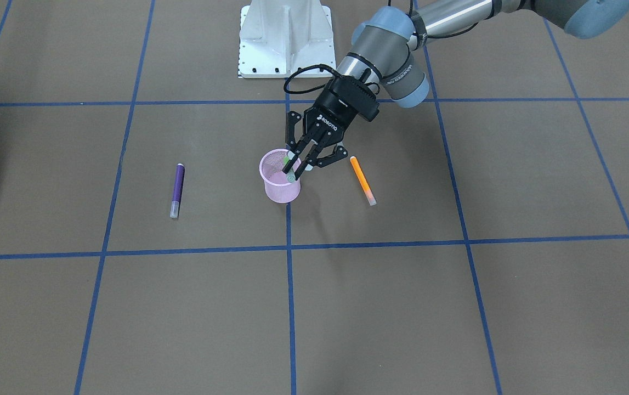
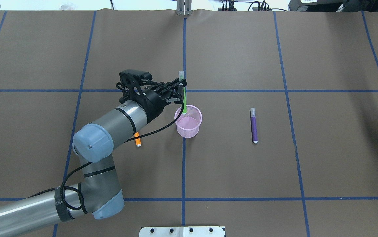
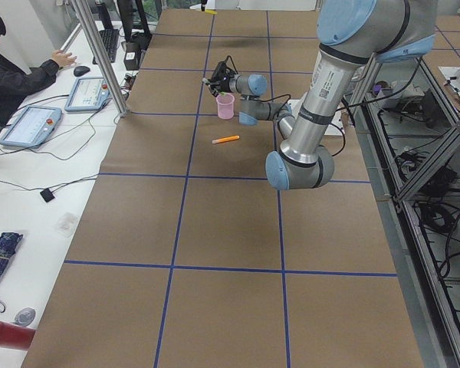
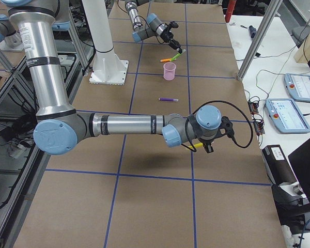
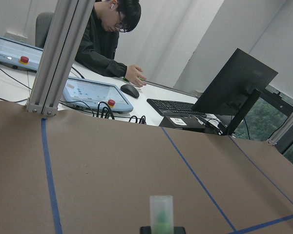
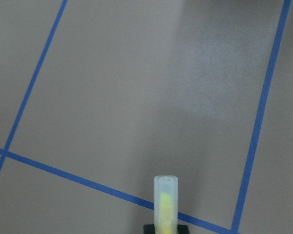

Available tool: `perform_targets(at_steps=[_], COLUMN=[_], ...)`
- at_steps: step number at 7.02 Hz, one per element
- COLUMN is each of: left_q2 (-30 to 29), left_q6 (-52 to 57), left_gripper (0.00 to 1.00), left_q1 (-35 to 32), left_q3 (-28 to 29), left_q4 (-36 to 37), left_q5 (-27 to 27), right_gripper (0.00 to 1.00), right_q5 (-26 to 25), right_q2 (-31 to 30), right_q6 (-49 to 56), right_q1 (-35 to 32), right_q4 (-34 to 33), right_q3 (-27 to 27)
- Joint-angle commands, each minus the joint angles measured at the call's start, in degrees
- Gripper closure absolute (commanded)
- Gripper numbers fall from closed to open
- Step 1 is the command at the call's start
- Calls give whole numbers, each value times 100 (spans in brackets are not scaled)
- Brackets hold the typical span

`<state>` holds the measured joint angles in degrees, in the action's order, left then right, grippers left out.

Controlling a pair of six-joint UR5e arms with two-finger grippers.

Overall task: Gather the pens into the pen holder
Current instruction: 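Carry the green marker over the pink cup with the left gripper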

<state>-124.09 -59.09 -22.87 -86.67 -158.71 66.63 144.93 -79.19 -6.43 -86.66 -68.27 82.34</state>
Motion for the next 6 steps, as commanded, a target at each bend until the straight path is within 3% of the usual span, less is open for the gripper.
perform_targets(at_steps=[1,5,6], left_q2=[-54,-221,-221], left_q6=[2,11,11], left_gripper=[100,100,67], left_q1=[133,142,151], left_q3=[290,730,730], left_q4=[-204,-204,-204], left_q5=[-133,-168,-159], right_gripper=[100,100,100], right_q5=[44,237,237], right_q2=[0,0,0], right_q6=[-52,-60,-60], right_q1=[26,26,26], right_q4=[7,24,33], right_q3=[115,168,177])
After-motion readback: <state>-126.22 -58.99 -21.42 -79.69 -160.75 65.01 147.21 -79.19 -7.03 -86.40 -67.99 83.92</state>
